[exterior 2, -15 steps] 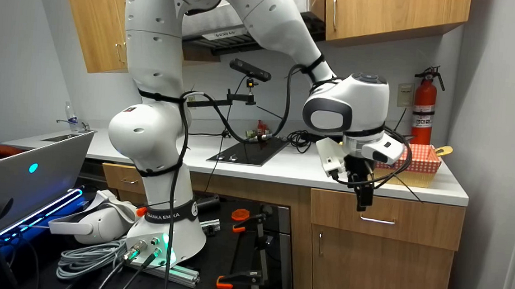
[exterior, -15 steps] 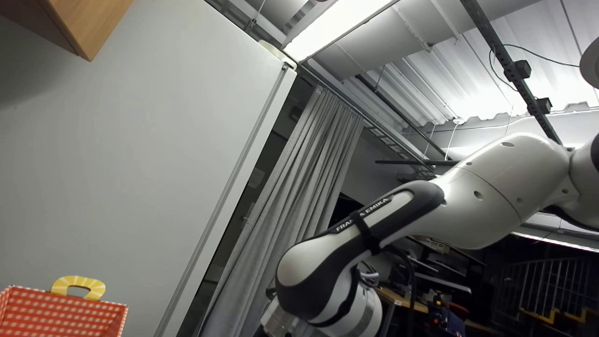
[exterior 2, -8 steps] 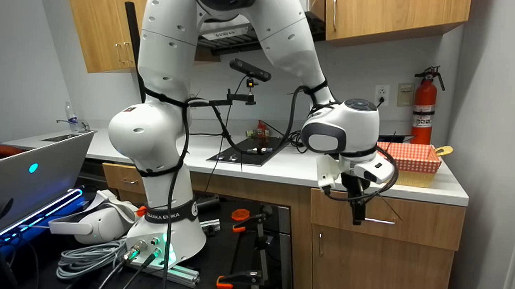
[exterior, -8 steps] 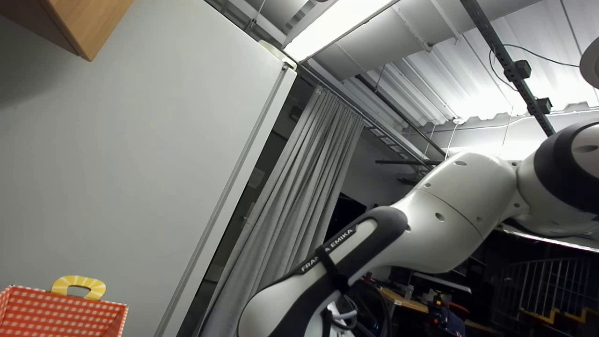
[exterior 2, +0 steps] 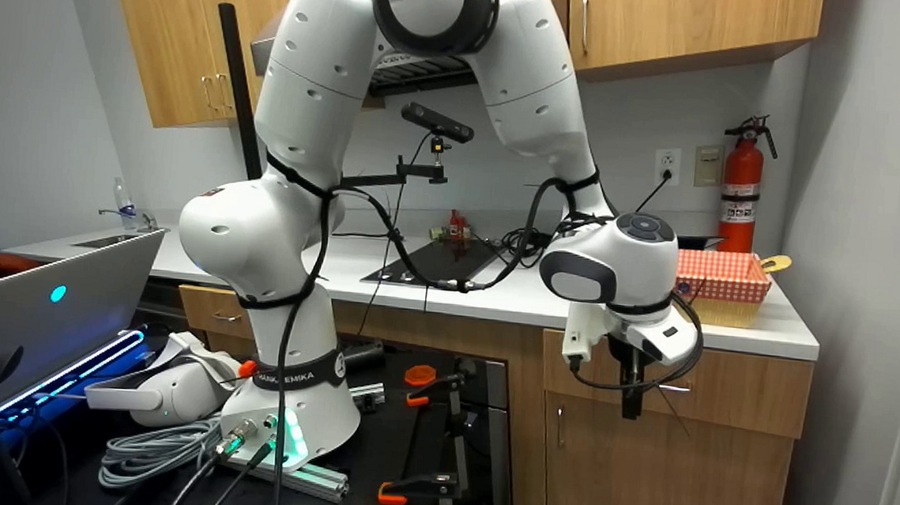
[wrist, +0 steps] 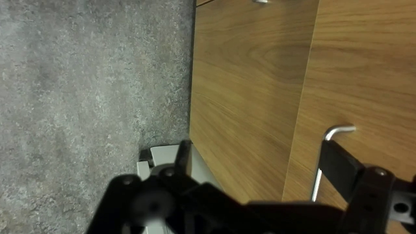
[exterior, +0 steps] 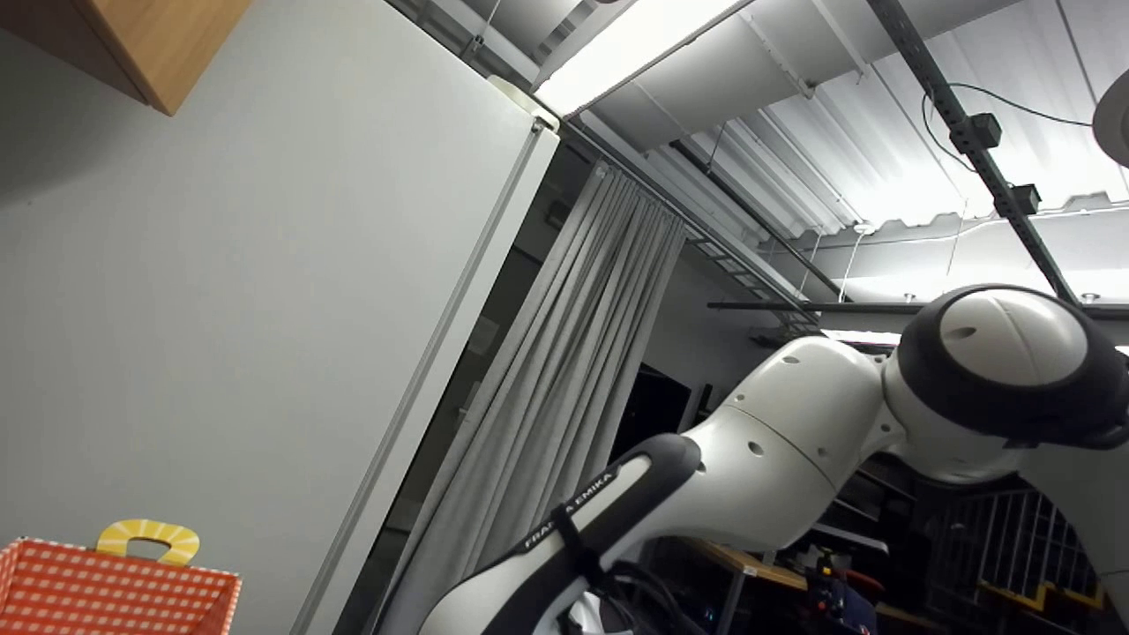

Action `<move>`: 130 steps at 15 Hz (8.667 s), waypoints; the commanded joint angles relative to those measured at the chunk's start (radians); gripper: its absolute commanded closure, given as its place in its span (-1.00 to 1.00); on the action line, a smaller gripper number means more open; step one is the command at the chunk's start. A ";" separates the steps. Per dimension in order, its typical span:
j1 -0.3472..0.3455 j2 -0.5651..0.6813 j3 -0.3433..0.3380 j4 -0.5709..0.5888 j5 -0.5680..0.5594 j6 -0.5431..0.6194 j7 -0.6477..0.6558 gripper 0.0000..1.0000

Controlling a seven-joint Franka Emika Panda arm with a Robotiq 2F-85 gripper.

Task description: Close, open, and close the drawer

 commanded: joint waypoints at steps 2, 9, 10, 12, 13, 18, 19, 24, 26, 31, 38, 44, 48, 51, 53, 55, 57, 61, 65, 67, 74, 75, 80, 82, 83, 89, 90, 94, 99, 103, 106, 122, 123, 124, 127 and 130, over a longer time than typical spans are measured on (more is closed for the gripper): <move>-0.187 0.117 0.147 0.092 0.083 -0.018 -0.075 -1.00; -0.233 0.219 0.249 0.147 0.069 0.011 -0.075 -1.00; -0.227 0.229 0.255 0.157 0.062 0.012 -0.071 -1.00; -0.212 0.246 0.257 0.177 0.050 0.017 -0.064 -1.00; -0.205 0.253 0.255 0.187 0.045 0.017 -0.061 -1.00; -0.174 0.280 0.232 0.216 0.029 0.018 -0.051 -1.00; -0.169 0.285 0.226 0.220 0.025 0.018 -0.049 -1.00; -0.125 0.309 0.185 0.238 -0.012 0.020 -0.031 -1.00; -0.105 0.317 0.163 0.246 -0.035 0.017 -0.021 -1.00; -0.066 0.319 0.111 0.262 -0.105 0.018 0.001 -1.00; -0.018 0.328 0.043 0.302 -0.156 0.011 0.032 -1.00; -0.006 0.292 0.003 0.290 -0.177 -0.009 0.050 -1.00; -0.001 0.256 -0.032 0.244 -0.194 -0.005 0.054 -1.00; -0.009 0.224 -0.052 0.197 -0.194 -0.006 0.052 -1.00; -0.020 0.199 -0.061 0.162 -0.188 -0.009 0.058 -1.00; -0.040 0.177 -0.059 0.133 -0.178 -0.013 0.066 -1.00; -0.075 0.153 -0.042 0.106 -0.166 -0.010 0.063 -1.00; -0.144 0.104 -0.002 0.055 -0.145 -0.004 0.040 -1.00; -0.239 0.061 0.076 0.023 -0.099 0.001 0.016 -1.00; -0.283 0.043 0.113 0.019 -0.075 -0.004 0.002 -1.00; -0.412 -0.001 0.271 0.051 0.048 -0.010 -0.091 -1.00; -0.422 -0.004 0.294 0.061 0.068 -0.009 -0.102 -1.00; -0.398 0.015 0.348 0.106 0.108 -0.003 -0.132 -1.00; -0.374 0.023 0.351 0.110 0.100 -0.007 -0.124 -1.00; -0.364 0.027 0.351 0.111 0.097 -0.010 -0.120 -1.00; -0.299 0.033 0.322 0.108 0.080 -0.034 -0.098 -1.00; -0.289 0.030 0.314 0.107 0.078 -0.038 -0.095 -1.00; -0.259 0.031 0.289 0.110 0.072 -0.037 -0.088 -1.00; -0.171 0.009 0.182 0.096 0.047 -0.088 -0.047 -0.83; -0.075 0.002 0.059 0.095 0.029 -0.132 -0.021 -0.20; -0.028 0.004 -0.003 0.100 0.023 -0.155 -0.016 0.30; 0.067 -0.083 -0.149 0.116 -0.167 -0.296 0.034 -0.41; 0.066 -0.091 -0.150 0.120 -0.175 -0.307 0.031 -0.55; 0.068 -0.100 -0.155 0.124 -0.186 -0.320 0.029 -0.68; 0.075 -0.125 -0.173 0.137 -0.212 -0.356 0.028 -1.00; 0.078 -0.137 -0.182 0.144 -0.228 -0.389 0.010 -1.00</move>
